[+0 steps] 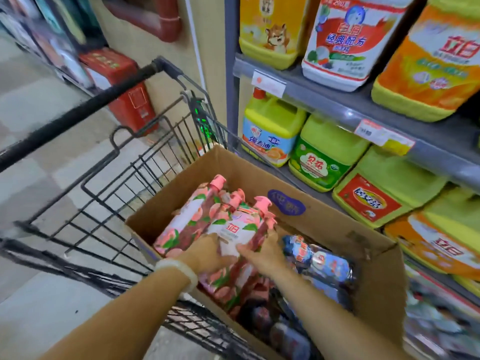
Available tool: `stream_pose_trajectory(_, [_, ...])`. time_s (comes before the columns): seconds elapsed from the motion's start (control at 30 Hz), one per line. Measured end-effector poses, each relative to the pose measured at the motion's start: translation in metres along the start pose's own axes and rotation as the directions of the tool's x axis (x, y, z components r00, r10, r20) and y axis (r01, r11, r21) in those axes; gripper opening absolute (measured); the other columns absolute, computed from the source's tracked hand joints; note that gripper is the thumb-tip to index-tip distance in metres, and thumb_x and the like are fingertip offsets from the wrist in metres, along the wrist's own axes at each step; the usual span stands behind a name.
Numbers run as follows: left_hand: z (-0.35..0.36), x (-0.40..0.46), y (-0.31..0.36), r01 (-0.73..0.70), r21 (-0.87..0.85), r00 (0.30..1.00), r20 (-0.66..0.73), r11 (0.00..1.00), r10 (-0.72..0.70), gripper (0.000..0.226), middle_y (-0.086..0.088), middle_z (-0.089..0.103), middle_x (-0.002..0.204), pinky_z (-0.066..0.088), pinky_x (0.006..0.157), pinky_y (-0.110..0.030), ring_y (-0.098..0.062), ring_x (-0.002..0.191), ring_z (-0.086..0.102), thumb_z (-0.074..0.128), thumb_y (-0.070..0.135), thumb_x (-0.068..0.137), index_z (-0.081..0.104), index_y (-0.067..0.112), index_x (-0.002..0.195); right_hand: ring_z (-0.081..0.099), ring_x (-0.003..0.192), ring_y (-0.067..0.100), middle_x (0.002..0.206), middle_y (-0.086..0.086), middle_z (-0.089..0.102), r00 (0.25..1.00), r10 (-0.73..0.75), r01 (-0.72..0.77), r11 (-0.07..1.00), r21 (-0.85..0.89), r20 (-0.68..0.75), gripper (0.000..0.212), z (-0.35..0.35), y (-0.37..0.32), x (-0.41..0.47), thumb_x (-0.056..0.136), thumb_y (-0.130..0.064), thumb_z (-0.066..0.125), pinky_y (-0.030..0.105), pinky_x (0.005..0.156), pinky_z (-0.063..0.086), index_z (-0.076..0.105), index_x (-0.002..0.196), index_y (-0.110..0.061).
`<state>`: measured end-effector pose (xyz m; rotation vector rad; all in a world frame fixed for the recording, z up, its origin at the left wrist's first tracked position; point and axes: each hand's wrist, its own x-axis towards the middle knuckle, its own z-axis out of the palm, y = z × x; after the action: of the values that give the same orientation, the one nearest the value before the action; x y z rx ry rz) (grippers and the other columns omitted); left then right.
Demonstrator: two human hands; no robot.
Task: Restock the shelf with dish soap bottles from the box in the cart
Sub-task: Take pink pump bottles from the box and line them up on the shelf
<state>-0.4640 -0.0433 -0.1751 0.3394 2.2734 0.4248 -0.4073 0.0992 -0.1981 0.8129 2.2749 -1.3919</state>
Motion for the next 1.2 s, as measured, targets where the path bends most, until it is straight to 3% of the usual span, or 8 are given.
stream_pose_trajectory(0.13, [-0.007, 0.024, -0.008, 0.001, -0.09, 0.995, 0.097, 0.996, 0.008, 0.048, 0.005, 0.061, 0.092, 0.043, 0.076, -0.022, -0.01, 0.09, 0.056, 0.072, 0.052, 0.059, 0.057, 0.019, 0.09, 0.066, 0.102, 0.024, 0.108, 0.006, 0.069, 0.954, 0.278, -0.208, 0.88, 0.427, -0.107, 0.08, 0.032, 0.002, 0.011, 0.049, -0.052, 0.085, 0.043, 0.09, 0.054, 0.064, 0.112, -0.009])
stream_pose_trajectory(0.3, [-0.007, 0.046, -0.013, 0.048, -0.088, 0.991, 0.13, 0.995, -0.037, 0.035, 0.01, 0.064, 0.081, 0.044, 0.071, -0.02, -0.009, 0.085, 0.06, 0.081, 0.045, 0.053, 0.061, 0.023, 0.073, 0.068, 0.095, 0.018, 0.105, 0.001, 0.071, 0.944, 0.317, -0.239, 0.85, 0.468, -0.093, 0.075, 0.048, -0.005, 0.024, 0.038, -0.048, 0.09, 0.038, 0.087, 0.056, 0.07, 0.102, -0.014])
stream_pose_trajectory(0.43, [-0.005, 0.044, -0.013, 0.055, -0.113, 0.991, 0.127, 0.992, -0.041, 0.079, 0.003, 0.067, 0.094, 0.054, 0.081, -0.029, -0.015, 0.094, 0.064, 0.073, 0.064, 0.023, 0.063, 0.018, 0.087, 0.071, 0.076, 0.011, 0.087, -0.002, 0.074, 0.948, 0.316, -0.254, 0.8, 0.543, -0.022, 0.057, 0.04, 0.001, 0.021, 0.041, -0.041, 0.091, 0.031, 0.073, 0.06, 0.073, 0.089, -0.018])
stream_pose_trajectory(0.53, [-0.009, 0.04, -0.018, 0.04, -0.318, 0.991, 0.137, 0.947, 0.004, 0.061, 0.001, 0.069, 0.091, 0.057, 0.078, -0.028, -0.015, 0.086, 0.066, 0.089, 0.046, 0.042, 0.063, 0.018, 0.09, 0.069, 0.073, 0.013, 0.085, 0.0, 0.073, 0.955, 0.286, -0.275, 0.754, 0.597, 0.079, 0.033, 0.022, 0.013, 0.015, 0.063, -0.011, 0.086, 0.028, 0.064, 0.058, 0.072, 0.093, -0.014])
stream_pose_trajectory(0.67, [-0.003, 0.038, -0.023, 0.062, -0.504, 0.966, 0.248, 0.861, 0.075, 0.081, -0.001, 0.073, 0.1, 0.056, 0.087, -0.041, -0.017, 0.094, 0.07, 0.092, 0.046, 0.043, 0.059, 0.013, 0.11, 0.07, 0.078, 0.023, 0.092, 0.005, 0.074, 0.942, 0.27, -0.334, 0.679, 0.654, 0.201, 0.038, 0.0, 0.033, 0.009, 0.068, -0.013, 0.082, 0.032, 0.059, 0.056, 0.066, 0.102, -0.018])
stream_pose_trajectory(0.83, [0.003, 0.03, -0.003, 0.079, -0.501, 0.871, 0.455, 0.862, 0.185, 0.05, 0.004, 0.071, 0.113, 0.049, 0.099, -0.035, -0.013, 0.107, 0.066, 0.081, 0.028, 0.073, 0.062, 0.022, 0.119, 0.071, 0.087, 0.026, 0.099, 0.003, 0.074, 0.938, 0.261, -0.346, 0.644, 0.682, 0.23, 0.058, -0.014, 0.048, 0.003, 0.063, -0.015, 0.085, 0.036, 0.062, 0.055, 0.058, 0.115, -0.017])
stream_pose_trajectory(0.97, [0.0, 0.034, 0.015, 0.107, -0.49, 0.844, 0.504, 0.865, 0.181, 0.048, 0.009, 0.072, 0.107, 0.051, 0.089, -0.032, -0.011, 0.103, 0.066, 0.079, 0.024, 0.075, 0.058, 0.032, 0.117, 0.071, 0.089, 0.024, 0.098, 0.005, 0.074, 0.962, 0.225, -0.266, 0.615, 0.743, 0.158, 0.058, -0.034, 0.05, -0.004, 0.065, -0.003, 0.082, 0.038, 0.074, 0.057, 0.058, 0.117, -0.009])
stream_pose_trajectory(1.2, [-0.004, 0.032, 0.096, -0.06, -0.564, 0.862, 0.388, 0.824, 0.328, 0.064, -0.008, 0.07, 0.108, 0.053, 0.066, -0.025, -0.02, 0.088, 0.068, 0.083, 0.014, 0.068, 0.053, 0.011, 0.124, 0.069, 0.077, 0.013, 0.095, 0.002, 0.072, 0.985, 0.145, -0.028, 0.652, 0.758, -0.089, 0.045, -0.121, 0.04, -0.044, 0.071, 0.002, 0.076, 0.025, 0.059, 0.055, 0.06, 0.111, -0.009])
